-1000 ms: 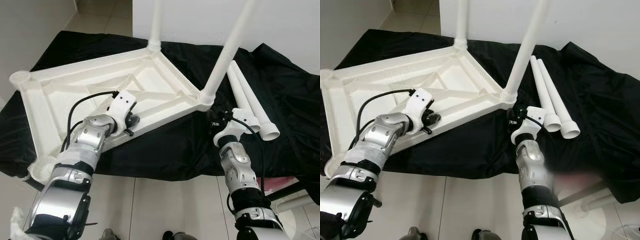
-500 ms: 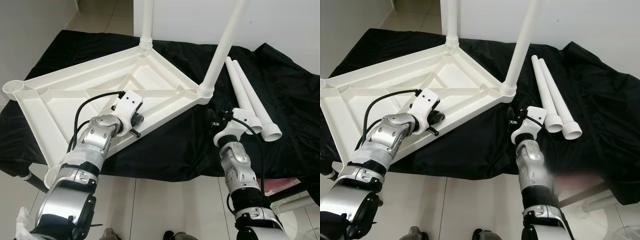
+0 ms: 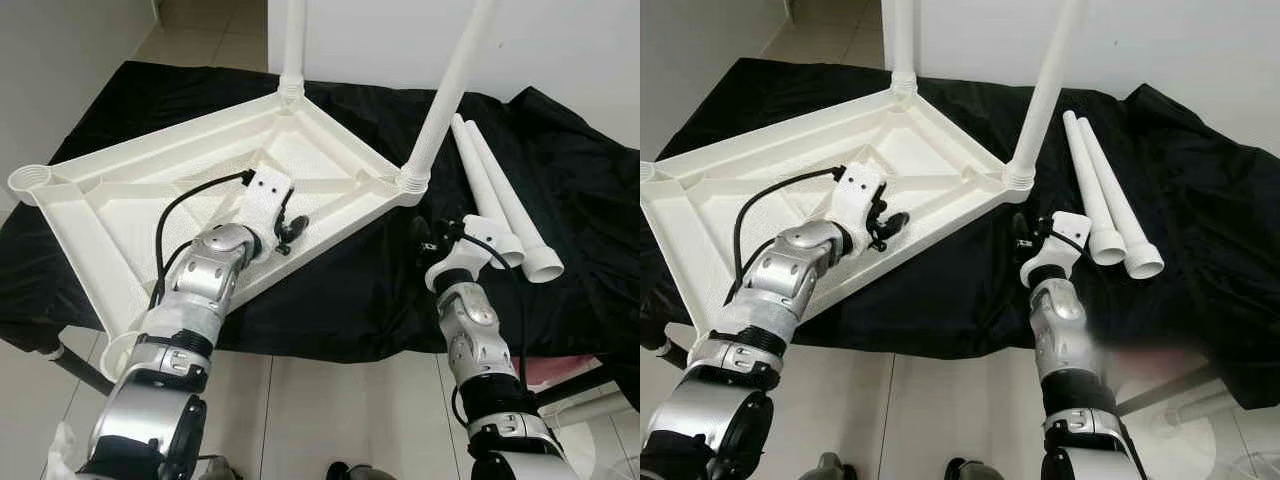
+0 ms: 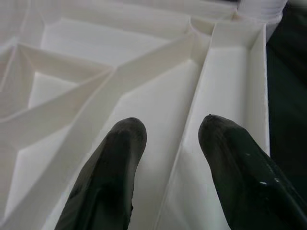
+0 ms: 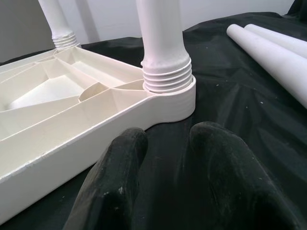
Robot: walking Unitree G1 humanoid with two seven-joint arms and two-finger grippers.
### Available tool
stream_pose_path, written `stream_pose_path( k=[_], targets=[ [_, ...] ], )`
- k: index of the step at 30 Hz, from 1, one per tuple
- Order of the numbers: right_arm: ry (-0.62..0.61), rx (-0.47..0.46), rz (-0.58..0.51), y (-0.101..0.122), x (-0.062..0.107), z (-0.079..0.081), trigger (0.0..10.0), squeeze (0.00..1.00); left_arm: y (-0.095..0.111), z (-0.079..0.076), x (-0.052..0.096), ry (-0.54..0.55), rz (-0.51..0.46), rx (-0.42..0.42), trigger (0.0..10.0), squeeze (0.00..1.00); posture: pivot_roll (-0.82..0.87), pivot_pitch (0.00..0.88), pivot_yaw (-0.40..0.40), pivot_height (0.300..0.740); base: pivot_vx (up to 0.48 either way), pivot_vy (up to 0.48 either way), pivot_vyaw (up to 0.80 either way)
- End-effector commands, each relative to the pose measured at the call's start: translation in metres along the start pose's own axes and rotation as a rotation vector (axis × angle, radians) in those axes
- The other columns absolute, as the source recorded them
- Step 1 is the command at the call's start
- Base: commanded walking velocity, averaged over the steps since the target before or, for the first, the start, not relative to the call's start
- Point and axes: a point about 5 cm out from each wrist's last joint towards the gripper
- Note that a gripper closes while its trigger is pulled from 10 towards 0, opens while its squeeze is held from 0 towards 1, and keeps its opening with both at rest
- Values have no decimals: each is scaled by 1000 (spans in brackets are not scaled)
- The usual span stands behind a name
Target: Building children table
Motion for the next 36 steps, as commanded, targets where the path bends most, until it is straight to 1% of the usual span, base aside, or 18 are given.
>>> stream_pose_path(
  k=[1, 3, 4, 6, 8, 10, 11, 16, 17, 19, 24, 28, 29, 31, 32, 33, 35, 36],
  targets=[
    [1, 9, 8, -3, 1, -1, 10000, 0, 4, 10, 7, -7, -38, 15, 10000, 0, 27, 79, -53, 740, 0, 0, 0],
    [4, 12, 10, -3, 1, -1, 10000, 0, 5, 26, 14, 39, -46, 7, 10000, 0, 30, 79, -56, 740, 0, 0, 0],
    [4, 12, 10, -3, 1, -1, 10000, 0, 5, 26, 14, 39, -46, 7, 10000, 0, 30, 79, -56, 740, 0, 0, 0],
    [7, 16, 13, -4, 1, 0, 10000, 0, 3, 40, 21, 86, -38, -9, 10000, 0, 32, 79, -57, 740, 0, 0, 0],
    [8, 17, 15, -5, 1, 0, 10000, 0, 2, 45, 24, 102, -34, -20, 10000, 0, 32, 79, -57, 740, 0, 0, 0],
    [11, 19, 19, -5, 0, 1, 10000, 0, -4, 59, 32, 158, 0, -63, 10000, 0, 34, 79, -58, 740, 0, 0, 0],
    [11, 19, 19, -5, 0, 1, 10000, 0, -4, 59, 32, 158, 0, -63, 10000, 0, 34, 79, -58, 740, 0, 0, 0],
    [18, 20, 22, -6, 1, 2, 10000, 0, -12, 85, 51, 258, 38, -132, 10000, 0, 41, 80, -65, 740, 0, 0, 0],
    [18, 20, 22, -6, 1, 2, 10000, 0, -12, 85, 51, 258, 38, -132, 10000, 0, 41, 80, -65, 740, 0, 0, 0],
    [24, 23, 28, -8, 1, 3, 10000, 0, -15, 101, 64, 322, 77, -197, 10000, 0, 46, 81, -71, 740, 0, 0, 0],
    [31, 23, 33, -9, 1, 5, 10000, 0, -22, 118, 80, 374, 140, -272, 10000, 0, 47, 80, -71, 740, 0, 0, 0],
    [35, 22, 36, -10, 1, 6, 10000, 0, -26, 128, 91, 393, 177, -327, 10000, 0, 55, 80, -75, 740, 0, 0, 0],
    [36, 22, 38, -10, 1, 6, 10000, 0, -28, 128, 93, 376, 196, -371, 10000, 0, 57, 80, -75, 740, 0, 0, 0],
    [36, 22, 38, -10, 1, 6, 10000, 0, -28, 128, 93, 376, 196, -371, 10000, 0, 57, 80, -75, 740, 0, 0, 0],
    [38, 22, 40, -11, 1, 7, 10000, 0, -30, 127, 94, 355, 215, -414, 10000, 0, 57, 80, -75, 740, 0, 0, 0],
    [38, 22, 40, -11, 1, 7, 10000, 0, -30, 127, 94, 355, 215, -414, 10000, 0, 57, 80, -75, 740, 0, 0, 0],
    [37, 18, 43, -12, 1, 7, 10000, 0, -40, 122, 97, 281, 259, -492, 10000, 0, 57, 81, -71, 740, 0, 0, 0],
    [37, 18, 43, -12, 1, 7, 10000, 0, -40, 122, 97, 281, 259, -492, 10000, 0, 57, 81, -71, 740, 0, 0, 0]
  ],
)
Point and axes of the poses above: a point about 5 cm out from each wrist's last joint towards the gripper, its own x axis pointing back from the gripper into the wrist, its own y axis along the axis of the wrist's last joint, z = x × y, and after that the axes turned 2 degrees about -x, right-handed
